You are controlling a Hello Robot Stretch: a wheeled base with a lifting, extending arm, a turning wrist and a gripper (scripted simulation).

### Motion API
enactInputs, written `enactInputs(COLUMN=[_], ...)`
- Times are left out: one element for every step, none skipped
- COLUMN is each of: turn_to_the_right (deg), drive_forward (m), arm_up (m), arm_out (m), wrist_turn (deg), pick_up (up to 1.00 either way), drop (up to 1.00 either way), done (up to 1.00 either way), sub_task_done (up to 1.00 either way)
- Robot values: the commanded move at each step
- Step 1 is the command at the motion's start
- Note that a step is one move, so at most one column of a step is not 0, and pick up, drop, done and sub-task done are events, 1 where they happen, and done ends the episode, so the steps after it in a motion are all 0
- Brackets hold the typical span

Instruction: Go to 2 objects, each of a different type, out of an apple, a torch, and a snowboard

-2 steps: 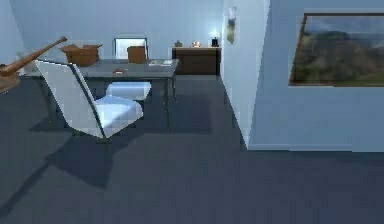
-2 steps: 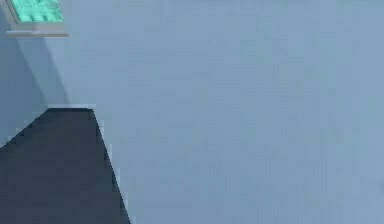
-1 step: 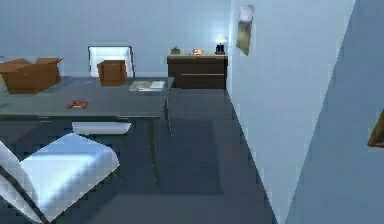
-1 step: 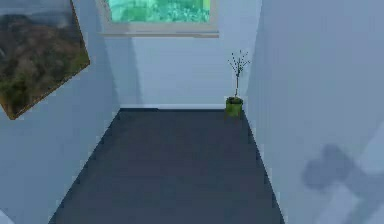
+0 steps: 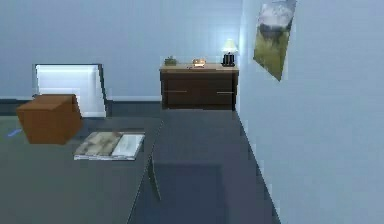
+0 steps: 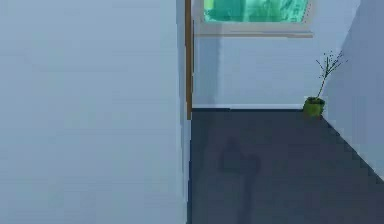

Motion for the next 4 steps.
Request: enactInputs(turn_to_the_right=[0.0,6.0,0.0,-45.0], drive_forward=[1.00,0.00,0.45,0.00], arm_up=[0.00,0.00,0.00,0.00], arm_out=[0.00,0.00,0.00,0.00], wrist_turn=[0.0,0.0,0.0,0.0], pick_up=[0.00,0.00,0.00,0.00], drop=[0.00,0.00,0.00,0.00], done=[0.00,0.00,0.00,0.00], sub_task_done=[0.00,0.00,0.00,0.00])
